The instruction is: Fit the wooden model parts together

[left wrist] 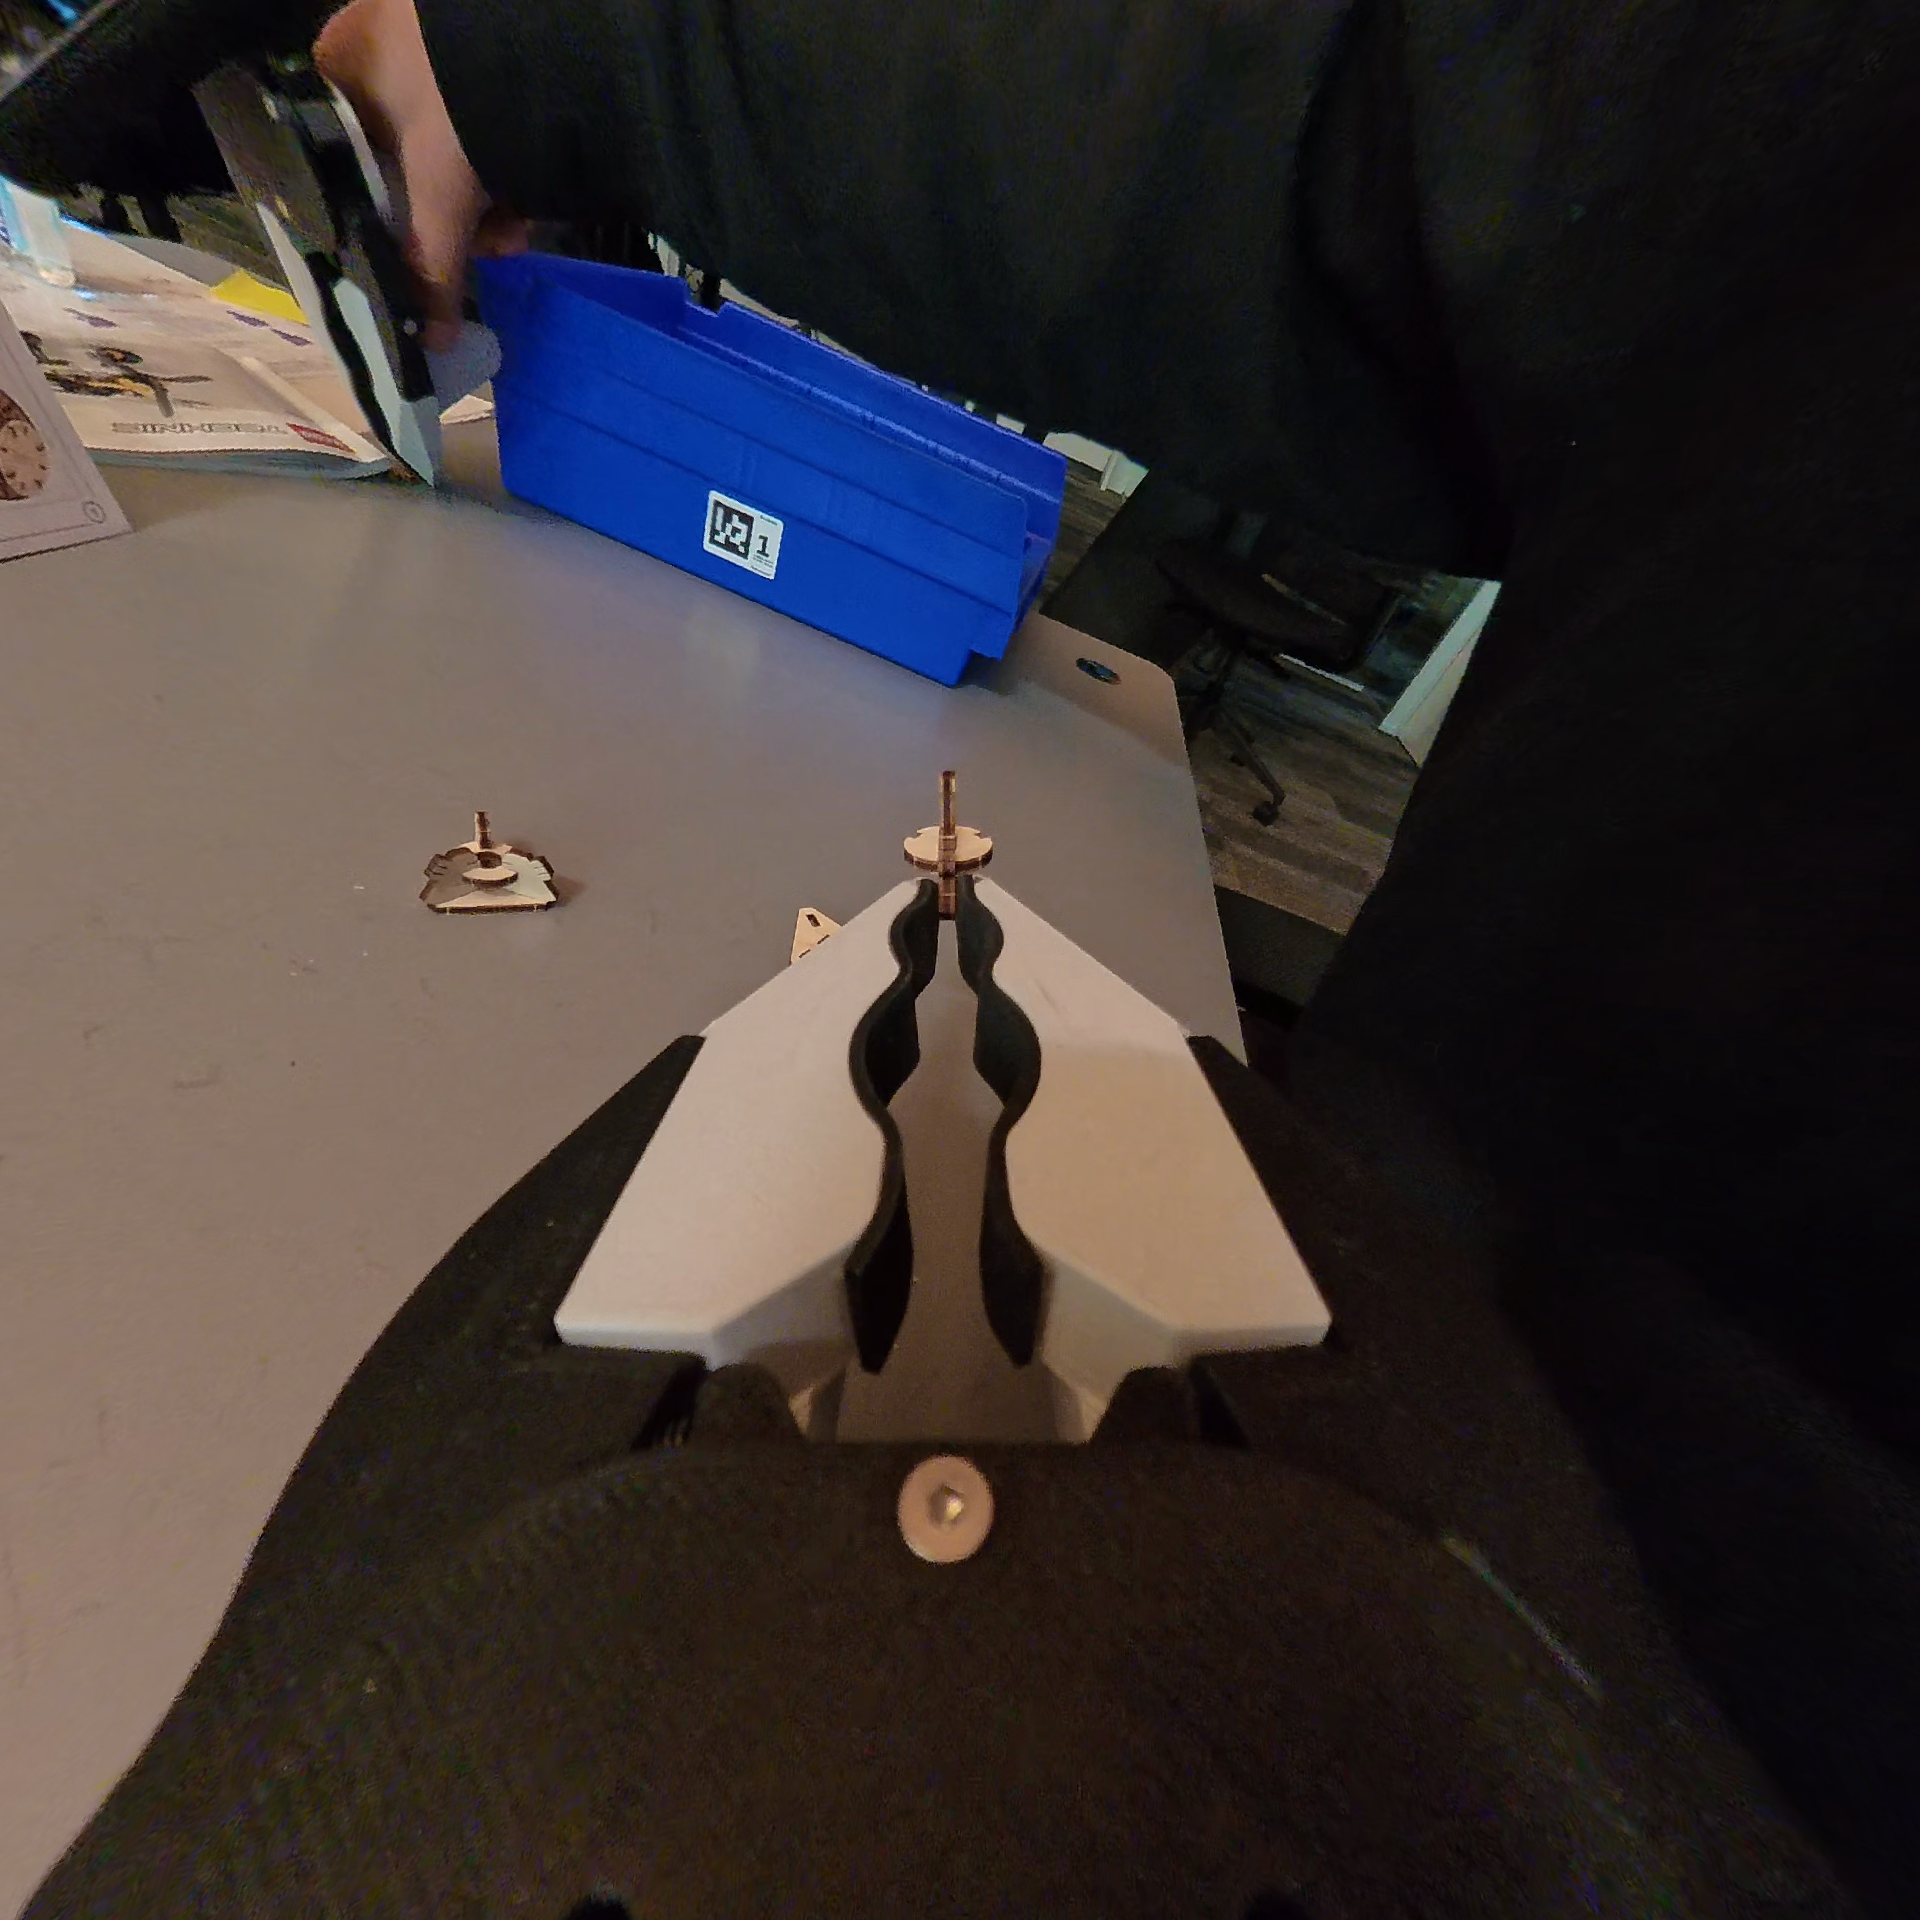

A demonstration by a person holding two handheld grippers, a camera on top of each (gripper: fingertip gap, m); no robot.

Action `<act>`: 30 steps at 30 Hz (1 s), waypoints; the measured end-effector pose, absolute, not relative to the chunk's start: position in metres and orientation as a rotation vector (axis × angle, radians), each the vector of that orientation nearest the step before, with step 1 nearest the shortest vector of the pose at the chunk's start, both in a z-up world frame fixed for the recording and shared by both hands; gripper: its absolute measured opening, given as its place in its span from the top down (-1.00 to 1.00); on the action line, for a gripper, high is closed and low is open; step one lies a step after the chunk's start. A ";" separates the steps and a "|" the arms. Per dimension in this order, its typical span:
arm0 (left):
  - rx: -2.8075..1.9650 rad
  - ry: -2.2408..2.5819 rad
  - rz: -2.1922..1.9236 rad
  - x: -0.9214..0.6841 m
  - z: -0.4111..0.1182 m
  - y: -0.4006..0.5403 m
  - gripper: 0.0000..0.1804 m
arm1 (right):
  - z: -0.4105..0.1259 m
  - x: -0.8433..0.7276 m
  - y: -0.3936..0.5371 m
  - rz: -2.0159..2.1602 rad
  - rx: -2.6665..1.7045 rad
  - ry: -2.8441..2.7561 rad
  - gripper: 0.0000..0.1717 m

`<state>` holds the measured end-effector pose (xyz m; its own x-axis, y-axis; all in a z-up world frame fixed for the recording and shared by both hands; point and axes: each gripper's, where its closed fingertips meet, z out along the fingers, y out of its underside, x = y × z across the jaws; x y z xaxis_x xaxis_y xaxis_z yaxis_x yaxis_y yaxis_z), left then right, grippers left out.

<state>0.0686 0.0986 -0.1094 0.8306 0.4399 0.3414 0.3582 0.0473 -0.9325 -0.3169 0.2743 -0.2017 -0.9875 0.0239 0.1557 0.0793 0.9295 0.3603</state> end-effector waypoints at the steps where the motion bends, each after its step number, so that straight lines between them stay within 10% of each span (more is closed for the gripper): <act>1: -1.561 -0.652 0.074 0.069 -0.109 0.099 1.00 | -0.202 -0.314 0.273 -0.554 -0.060 -2.930 0.93; 30: -1.554 -0.660 0.103 0.066 -0.109 0.095 1.00 | -0.181 -0.198 0.201 0.156 -0.139 -3.011 0.78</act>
<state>0.0664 0.0952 -0.1085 0.8254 0.4620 0.3246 0.3411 0.0502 -0.9387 -0.1979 0.2009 -0.1807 -0.9882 0.0977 0.1177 0.0850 0.9905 -0.1082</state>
